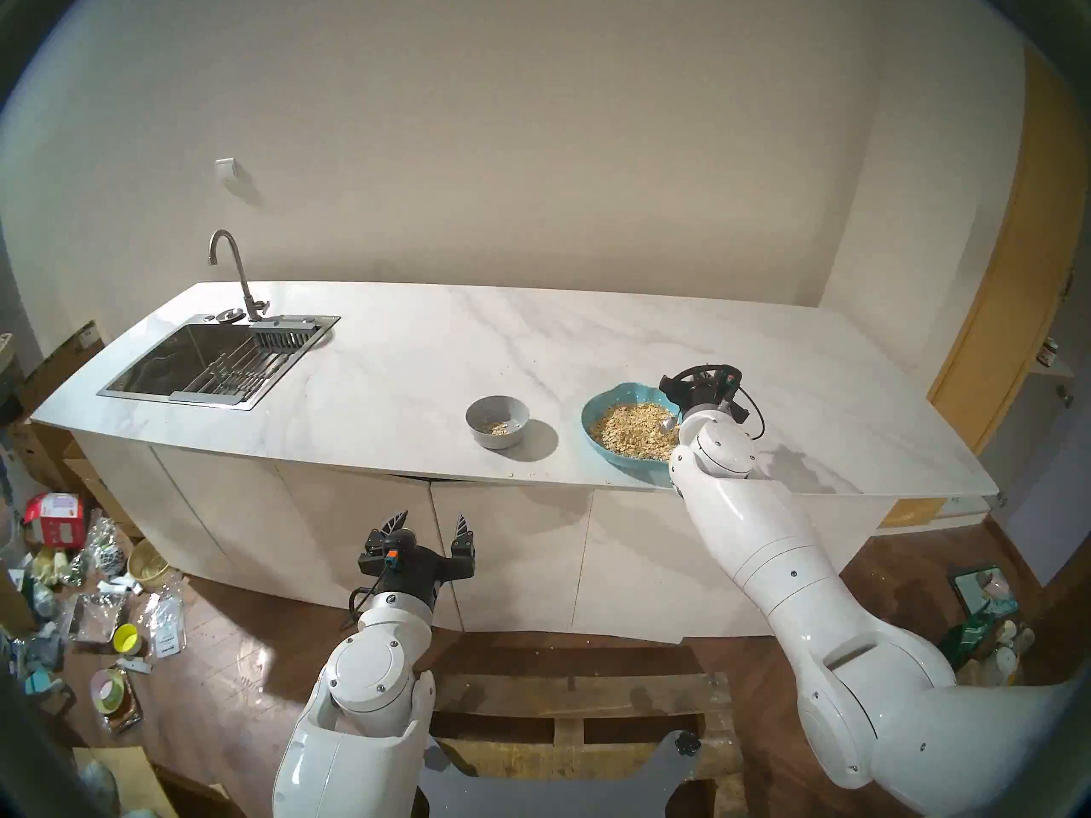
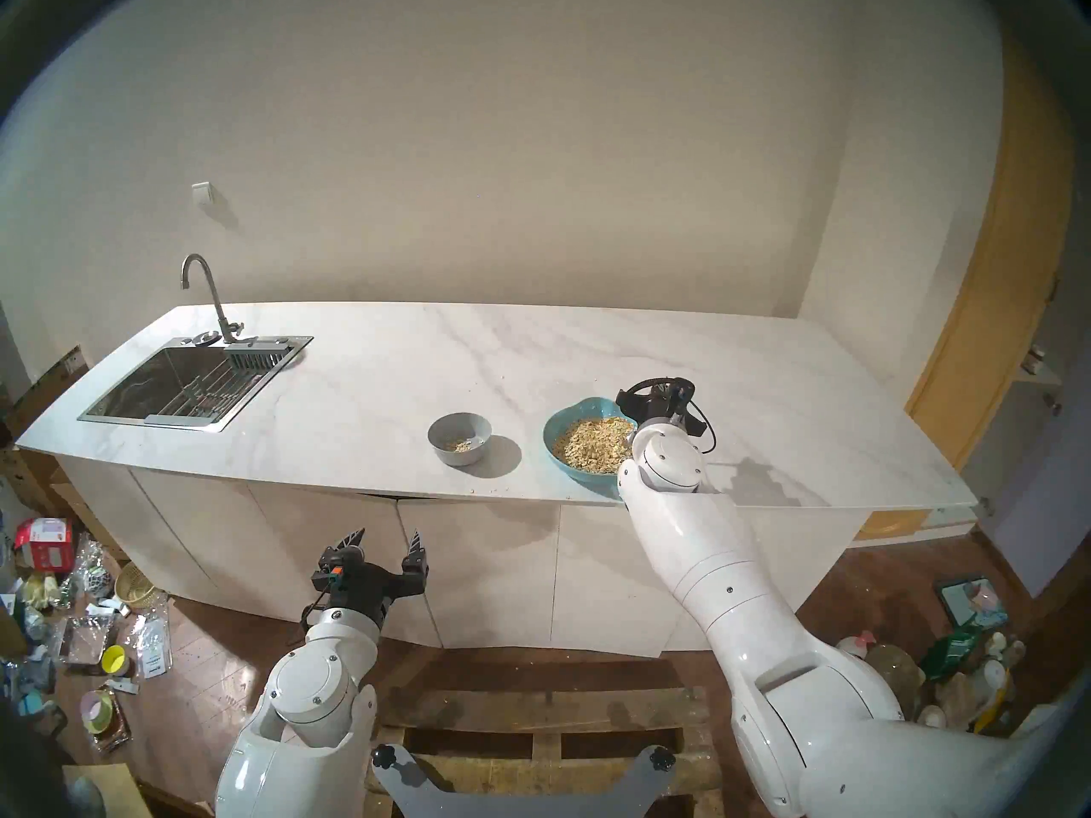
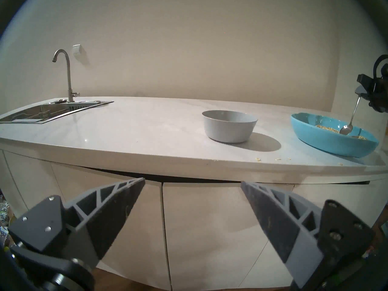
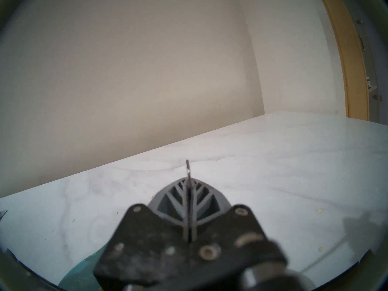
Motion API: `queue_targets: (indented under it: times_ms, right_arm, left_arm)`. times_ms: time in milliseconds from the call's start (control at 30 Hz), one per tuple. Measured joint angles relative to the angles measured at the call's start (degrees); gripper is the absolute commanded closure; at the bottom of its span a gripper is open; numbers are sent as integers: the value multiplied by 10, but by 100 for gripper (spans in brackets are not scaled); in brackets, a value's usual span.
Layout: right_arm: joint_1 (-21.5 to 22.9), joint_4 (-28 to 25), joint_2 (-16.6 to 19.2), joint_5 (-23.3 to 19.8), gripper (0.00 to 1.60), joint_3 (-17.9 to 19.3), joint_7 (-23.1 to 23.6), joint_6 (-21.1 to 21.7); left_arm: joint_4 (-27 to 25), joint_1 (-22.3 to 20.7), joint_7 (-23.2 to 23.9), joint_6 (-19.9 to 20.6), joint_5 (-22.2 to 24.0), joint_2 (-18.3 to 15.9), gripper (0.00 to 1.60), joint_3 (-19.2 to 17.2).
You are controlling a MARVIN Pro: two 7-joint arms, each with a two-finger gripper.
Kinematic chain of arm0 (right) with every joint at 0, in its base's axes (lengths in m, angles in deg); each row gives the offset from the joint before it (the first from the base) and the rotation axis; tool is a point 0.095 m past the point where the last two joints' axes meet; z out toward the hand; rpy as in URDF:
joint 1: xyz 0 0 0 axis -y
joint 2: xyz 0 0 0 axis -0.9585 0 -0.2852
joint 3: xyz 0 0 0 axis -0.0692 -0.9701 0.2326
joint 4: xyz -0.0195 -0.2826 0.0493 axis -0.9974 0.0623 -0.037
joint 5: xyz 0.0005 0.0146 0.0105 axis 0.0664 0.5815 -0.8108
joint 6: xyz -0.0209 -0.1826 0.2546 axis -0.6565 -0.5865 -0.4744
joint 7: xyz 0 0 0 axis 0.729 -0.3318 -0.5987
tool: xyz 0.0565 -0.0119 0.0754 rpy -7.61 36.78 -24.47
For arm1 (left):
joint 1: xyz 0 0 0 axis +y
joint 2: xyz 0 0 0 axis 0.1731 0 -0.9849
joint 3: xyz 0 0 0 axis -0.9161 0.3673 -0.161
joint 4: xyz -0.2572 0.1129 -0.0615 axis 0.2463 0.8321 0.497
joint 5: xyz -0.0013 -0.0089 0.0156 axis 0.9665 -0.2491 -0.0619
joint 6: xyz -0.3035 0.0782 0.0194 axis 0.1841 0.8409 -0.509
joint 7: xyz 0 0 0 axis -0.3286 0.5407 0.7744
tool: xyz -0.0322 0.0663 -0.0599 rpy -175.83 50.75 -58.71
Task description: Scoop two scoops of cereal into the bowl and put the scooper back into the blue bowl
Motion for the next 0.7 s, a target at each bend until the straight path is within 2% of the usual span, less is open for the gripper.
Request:
queue_targets:
  times_ms: [467,700]
  right_arm:
    - [-26,-31,6,-2,160,-4,-9,6]
    - [-40,-49,-3,-13,160,-5,-21,18]
  left_arm:
    - [0,0,0,0,0,0,0,0]
    - [0,0,0,0,0,0,0,0]
